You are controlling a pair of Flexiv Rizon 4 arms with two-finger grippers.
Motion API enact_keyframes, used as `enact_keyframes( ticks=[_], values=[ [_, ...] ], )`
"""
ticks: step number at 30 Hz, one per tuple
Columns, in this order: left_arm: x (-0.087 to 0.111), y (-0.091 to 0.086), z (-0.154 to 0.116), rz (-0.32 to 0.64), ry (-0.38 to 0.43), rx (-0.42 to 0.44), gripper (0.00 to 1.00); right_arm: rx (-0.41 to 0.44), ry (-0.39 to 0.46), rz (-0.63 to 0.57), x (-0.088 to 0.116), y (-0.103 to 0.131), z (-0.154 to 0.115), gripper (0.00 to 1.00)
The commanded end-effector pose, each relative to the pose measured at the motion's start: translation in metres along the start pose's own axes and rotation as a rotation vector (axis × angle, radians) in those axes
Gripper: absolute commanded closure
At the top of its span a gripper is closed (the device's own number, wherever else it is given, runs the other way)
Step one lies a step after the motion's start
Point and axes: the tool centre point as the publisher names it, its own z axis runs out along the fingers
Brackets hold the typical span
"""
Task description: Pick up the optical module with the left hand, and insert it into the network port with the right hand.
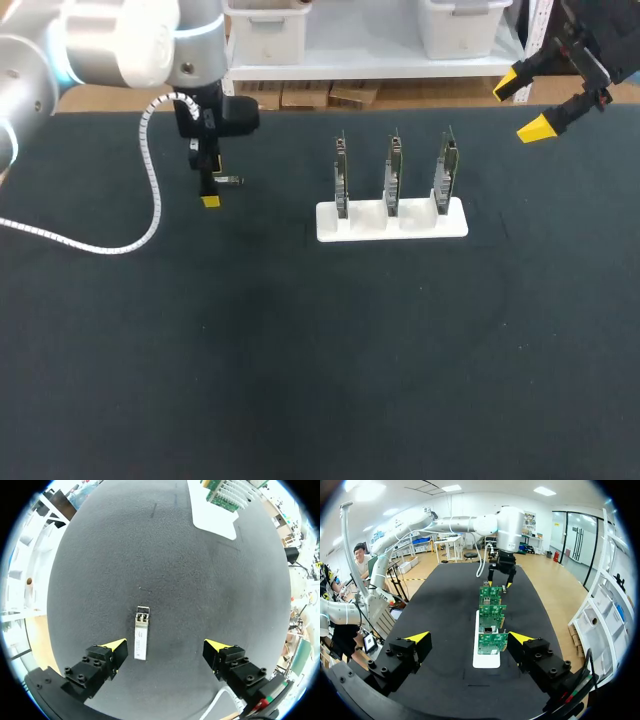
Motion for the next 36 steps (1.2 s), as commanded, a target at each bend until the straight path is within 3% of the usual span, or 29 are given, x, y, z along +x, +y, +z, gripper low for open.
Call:
enact_keyframes(
  ticks=[1,27,36],
  values=[
    [-0.001,0.003,0.004,-0.005,0.005,0.019,0.0,0.004,0.0,0.0,0.0,0.002,0.0,0.0],
    [0.006,0.008,-0.007,-0.014,0.009,-0.005,0.0,0.004,0.0,0.0,0.0,0.002,0.0,0.0],
    [0.005,0.025,-0.006,-0.017,0.044,0.014,0.0,0.004,0.0,0.0,0.0,0.002,0.0,0.0]
  ],
)
